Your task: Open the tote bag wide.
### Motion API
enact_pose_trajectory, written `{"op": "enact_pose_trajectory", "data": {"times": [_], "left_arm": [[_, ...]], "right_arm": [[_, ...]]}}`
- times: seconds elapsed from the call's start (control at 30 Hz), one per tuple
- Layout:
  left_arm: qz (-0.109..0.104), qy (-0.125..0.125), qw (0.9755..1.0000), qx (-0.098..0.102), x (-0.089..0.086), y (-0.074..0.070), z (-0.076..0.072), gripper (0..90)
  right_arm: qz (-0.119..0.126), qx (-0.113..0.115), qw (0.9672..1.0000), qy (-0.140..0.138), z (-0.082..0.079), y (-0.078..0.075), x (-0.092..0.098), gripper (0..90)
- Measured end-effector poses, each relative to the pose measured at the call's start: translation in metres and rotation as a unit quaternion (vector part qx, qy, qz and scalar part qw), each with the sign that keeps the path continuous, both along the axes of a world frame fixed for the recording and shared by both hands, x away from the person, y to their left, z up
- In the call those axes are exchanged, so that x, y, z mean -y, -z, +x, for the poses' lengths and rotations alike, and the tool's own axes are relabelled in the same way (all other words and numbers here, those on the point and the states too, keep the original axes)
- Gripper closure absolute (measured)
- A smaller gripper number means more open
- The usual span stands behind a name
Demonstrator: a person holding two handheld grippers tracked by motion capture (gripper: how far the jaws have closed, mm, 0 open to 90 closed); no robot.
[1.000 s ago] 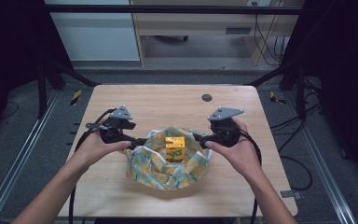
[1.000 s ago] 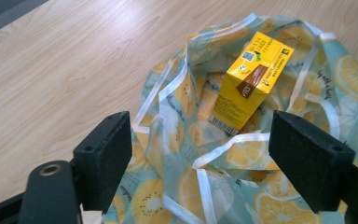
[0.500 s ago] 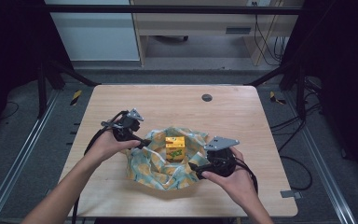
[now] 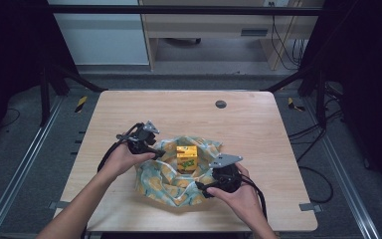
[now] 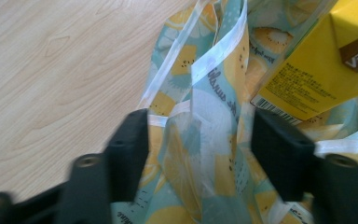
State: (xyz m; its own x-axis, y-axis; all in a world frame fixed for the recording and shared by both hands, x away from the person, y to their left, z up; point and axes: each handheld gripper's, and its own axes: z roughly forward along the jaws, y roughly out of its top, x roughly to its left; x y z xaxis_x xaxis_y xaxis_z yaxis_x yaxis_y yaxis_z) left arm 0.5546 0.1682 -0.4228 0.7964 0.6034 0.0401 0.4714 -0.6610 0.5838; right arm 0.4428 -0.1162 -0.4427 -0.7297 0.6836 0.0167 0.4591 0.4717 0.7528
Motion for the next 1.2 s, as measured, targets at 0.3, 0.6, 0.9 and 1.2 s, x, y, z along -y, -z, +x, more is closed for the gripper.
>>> {"op": "enact_pose_trajectory", "data": {"times": [0.3,0.6,0.9,1.2], "left_arm": [[-0.011,0.017,0.9998,-0.008,0.002,0.01,-0.007,76.5],[-0.025,0.014,0.9996,0.004,0.005,0.012,-0.013,88.1],[-0.031,-0.025,0.9989,0.024,-0.001,0.021,-0.01,89.7],[-0.033,-0.041,0.9983,0.024,-0.008,0.036,-0.006,89.7]], "right_arm": [[-0.035,-0.021,0.9991,-0.009,-0.002,0.015,0.005,61.8],[-0.025,-0.022,0.9993,-0.016,-0.002,0.025,0.02,84.5],[-0.02,-0.011,0.9996,0.014,0.007,0.028,0.046,88.2],[-0.026,-0.001,0.9993,0.028,0.015,0.034,0.06,88.8]]}}
